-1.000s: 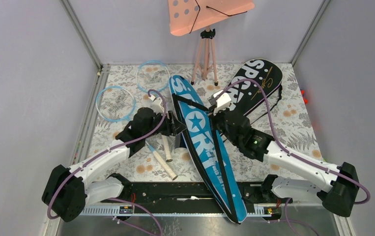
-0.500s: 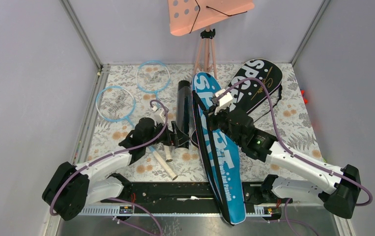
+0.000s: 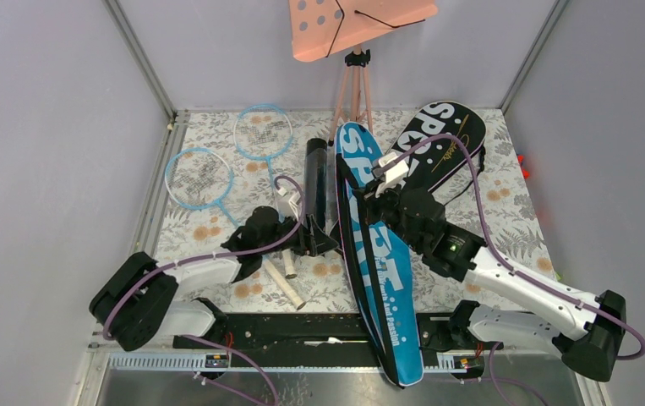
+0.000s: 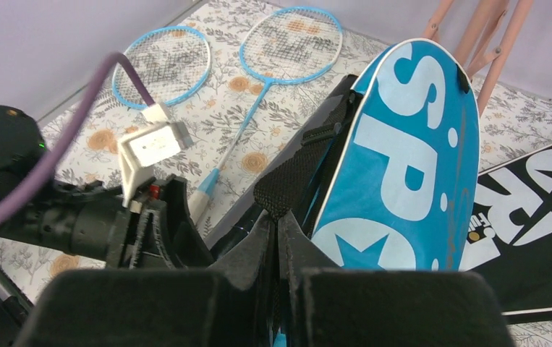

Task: Pack up the badminton gear
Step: Adjust the racket bag at the center of the board.

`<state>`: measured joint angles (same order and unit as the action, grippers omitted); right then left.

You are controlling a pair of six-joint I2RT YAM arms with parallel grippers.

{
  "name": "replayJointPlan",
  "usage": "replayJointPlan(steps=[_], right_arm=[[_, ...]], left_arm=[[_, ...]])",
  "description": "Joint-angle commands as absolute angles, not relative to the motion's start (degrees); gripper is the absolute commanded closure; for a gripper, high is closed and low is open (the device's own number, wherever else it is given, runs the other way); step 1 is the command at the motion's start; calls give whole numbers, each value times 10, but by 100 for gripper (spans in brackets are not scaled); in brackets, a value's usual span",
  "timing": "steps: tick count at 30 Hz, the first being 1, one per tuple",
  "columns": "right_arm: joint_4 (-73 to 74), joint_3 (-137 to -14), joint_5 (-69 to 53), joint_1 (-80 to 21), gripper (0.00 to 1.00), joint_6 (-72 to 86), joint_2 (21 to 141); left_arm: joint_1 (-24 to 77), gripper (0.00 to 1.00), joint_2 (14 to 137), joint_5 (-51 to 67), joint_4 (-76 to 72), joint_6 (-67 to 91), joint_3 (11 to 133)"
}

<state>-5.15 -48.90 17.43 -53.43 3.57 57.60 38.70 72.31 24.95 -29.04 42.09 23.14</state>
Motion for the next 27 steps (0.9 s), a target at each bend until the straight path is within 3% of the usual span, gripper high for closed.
replayJointPlan(steps=[1,10,19,21,23,27], right_arm=[[-64,-521,163,-530,100,48,551],[-50,-526,173,-530,100,47,556],[-47,-523,176,-530,100,46,544],[-47,-523,180,-529,100,45,542],[-46,-522,186,-529,100,44,540],[-35,-528,215,-521,100,39,544]], left_arm=[[401,34,758,241,-346,423,256],[413,37,819,305,-426,452,277],[431,65,840,272,-356,418,308],[431,78,840,272,-350,414,312],[431,98,833,274,-347,410,309],[431,100,813,288,-368,408,292]])
